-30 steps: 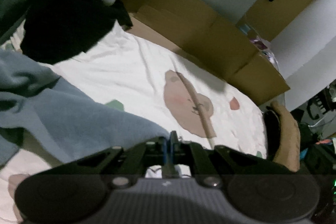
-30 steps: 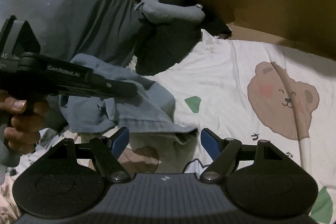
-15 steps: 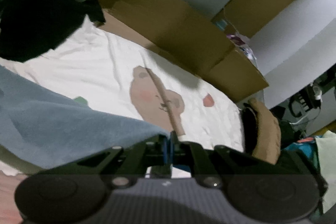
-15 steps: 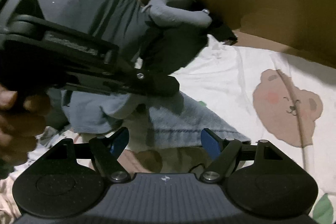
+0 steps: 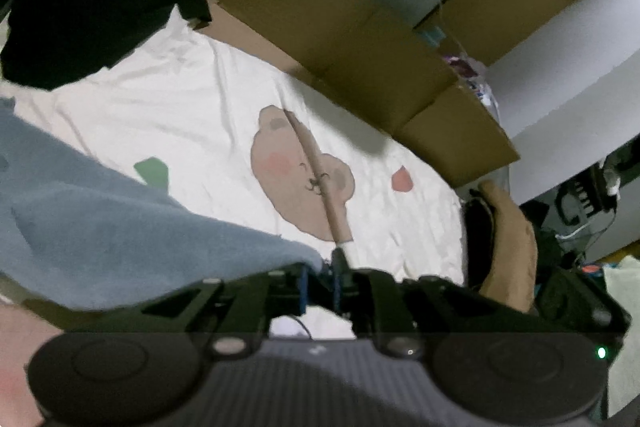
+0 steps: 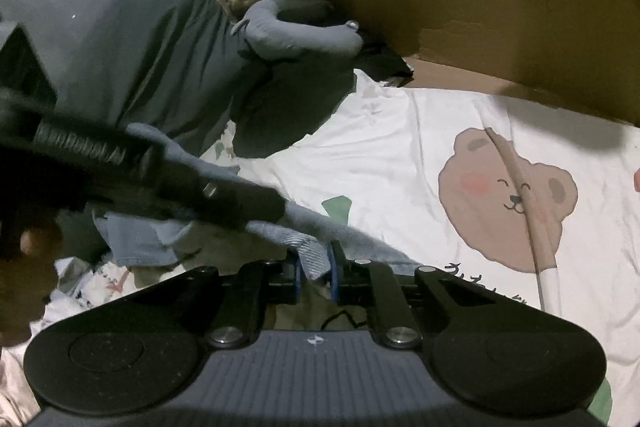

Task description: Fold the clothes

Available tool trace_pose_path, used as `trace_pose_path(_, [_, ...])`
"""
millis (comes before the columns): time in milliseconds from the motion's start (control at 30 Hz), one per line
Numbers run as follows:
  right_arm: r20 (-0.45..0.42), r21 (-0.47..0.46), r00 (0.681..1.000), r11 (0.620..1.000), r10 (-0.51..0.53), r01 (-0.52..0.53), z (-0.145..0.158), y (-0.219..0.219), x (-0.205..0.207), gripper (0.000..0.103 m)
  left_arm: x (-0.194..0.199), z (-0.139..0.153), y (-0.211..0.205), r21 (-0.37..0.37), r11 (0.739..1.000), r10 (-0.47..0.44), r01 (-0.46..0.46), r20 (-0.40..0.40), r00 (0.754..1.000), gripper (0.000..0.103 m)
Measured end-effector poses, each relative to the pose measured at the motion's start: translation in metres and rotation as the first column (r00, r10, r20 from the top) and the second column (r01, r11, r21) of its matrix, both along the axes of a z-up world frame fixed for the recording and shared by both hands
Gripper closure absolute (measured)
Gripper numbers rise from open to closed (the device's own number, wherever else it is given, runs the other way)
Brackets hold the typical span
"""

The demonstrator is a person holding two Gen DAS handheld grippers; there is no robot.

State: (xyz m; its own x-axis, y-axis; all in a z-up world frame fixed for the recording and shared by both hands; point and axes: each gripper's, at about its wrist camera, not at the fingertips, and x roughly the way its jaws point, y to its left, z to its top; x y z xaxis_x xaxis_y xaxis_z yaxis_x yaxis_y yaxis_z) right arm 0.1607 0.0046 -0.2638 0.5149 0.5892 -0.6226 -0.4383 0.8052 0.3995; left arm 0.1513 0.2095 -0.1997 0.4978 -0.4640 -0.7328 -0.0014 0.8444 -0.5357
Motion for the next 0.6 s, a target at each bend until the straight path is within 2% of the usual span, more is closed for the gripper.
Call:
trace_pose_path(133, [-0.024,-0.011,0.997,0.997,-0.075,0.074,-0.001,-0.009,0.003,0.093,-0.02,0.009,0.011,0.059,0.998,0.016,-0.017,0.016,1.0,0.065])
trace_pose_path(233, [-0.058,-0.007,0.993,0.995,-0.105,0.104,-0.008,-0.02,0.005,0.093,-0.035,-0.002,0.044,0.108,0.99,0.092,-0.088,-0.028,0.995,0.063])
trace_pose_path(367, [-0.078,-0.01,0.99,0.993,-0.115,0.114,-0.014,-0.026,0.001,0.093,-0.054,-0.017,0.089,0.177,0.968,0.195,-0.178,-0.081,0.977,0.062])
trace_pose_path(467, [-0.089,-0.019,0.982,0.986,-0.165,0.164,-0.016,-0.03,-0.002,0.093,-0.068,-0.027,0.124,0.234,0.938,0.287,-0.256,-0.112,0.951,0.063])
trace_pose_path(600, [-0.088,-0.036,0.971,0.975,-0.221,0.219,-0.015,-0.038,-0.005,0.093,-0.082,-0.039,0.17,0.283,0.875,0.439,-0.393,-0.119,0.891,0.063])
